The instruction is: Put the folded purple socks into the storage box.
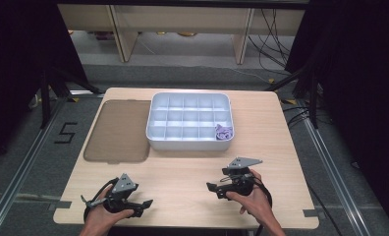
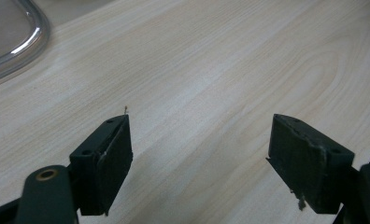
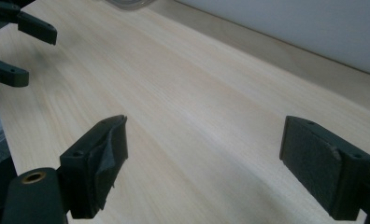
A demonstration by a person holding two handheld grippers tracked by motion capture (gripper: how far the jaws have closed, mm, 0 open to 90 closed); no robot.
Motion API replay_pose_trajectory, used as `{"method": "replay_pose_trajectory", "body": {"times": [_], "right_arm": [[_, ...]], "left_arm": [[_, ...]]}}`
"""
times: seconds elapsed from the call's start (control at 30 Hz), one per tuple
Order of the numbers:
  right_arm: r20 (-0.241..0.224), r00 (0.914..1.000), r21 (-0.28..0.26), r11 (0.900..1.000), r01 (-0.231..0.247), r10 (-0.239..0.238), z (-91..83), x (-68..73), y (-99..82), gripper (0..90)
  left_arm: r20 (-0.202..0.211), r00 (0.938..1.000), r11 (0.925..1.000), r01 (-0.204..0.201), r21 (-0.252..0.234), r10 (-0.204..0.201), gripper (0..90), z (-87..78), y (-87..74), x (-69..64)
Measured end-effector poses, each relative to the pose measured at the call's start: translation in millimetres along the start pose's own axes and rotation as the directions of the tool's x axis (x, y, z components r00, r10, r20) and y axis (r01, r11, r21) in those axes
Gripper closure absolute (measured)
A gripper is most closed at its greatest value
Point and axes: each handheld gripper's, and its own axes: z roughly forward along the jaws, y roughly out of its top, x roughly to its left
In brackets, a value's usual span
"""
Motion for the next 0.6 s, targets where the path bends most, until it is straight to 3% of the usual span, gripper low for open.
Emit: {"method": "replay_pose_trajectory", "body": {"times": [0.03, 0.1, 0.23, 0.27, 0.43, 0.6], "right_arm": [[0.0, 1.0, 0.009, 1.0, 0.0, 0.0, -0.4, 1.1, -1.6, 16.3], [0.015, 0.9998, 0.015, 0.9998, 0.013, -0.013, -0.2, 2.9, -5.8, 16.3], [0.02, 0.9994, 0.028, 0.9992, 0.027, -0.028, 0.8, 6.8, -11.4, 16.3], [0.016, 0.9994, 0.027, 0.9992, 0.031, -0.032, 1.1, 8.0, -12.6, 16.3], [0.018, 0.9973, 0.041, 0.9967, 0.07, -0.071, 0.9, 11.9, -16.9, 16.3], [0.011, 0.9976, 0.065, 0.9956, 0.067, -0.068, 3.9, 11.7, -19.8, 16.3]], "left_arm": [[0.001, 0.9999, 0.9999, 0.016, -0.004, -0.015, 21.2, 0.7, -0.3, -1.3], [-0.002, 0.9999, 0.9999, -0.012, -0.002, 0.012, 21.2, 0.1, 0.2, -0.3], [-0.006, 0.9999, 0.9999, 0.013, -0.01, -0.013, 21.2, 1.3, -0.4, -1.4], [-0.003, 1.0, 1.0, -0.002, 0.0, 0.002, 21.2, 0.7, -0.2, -0.4], [-0.006, 1.0, 1.0, -0.001, -0.006, 0.001, 21.2, 2.5, -0.7, 0.1], [-0.005, 0.9998, 0.9998, 0.021, -0.005, -0.021, 21.2, 2.6, -1.1, -0.8]]}}
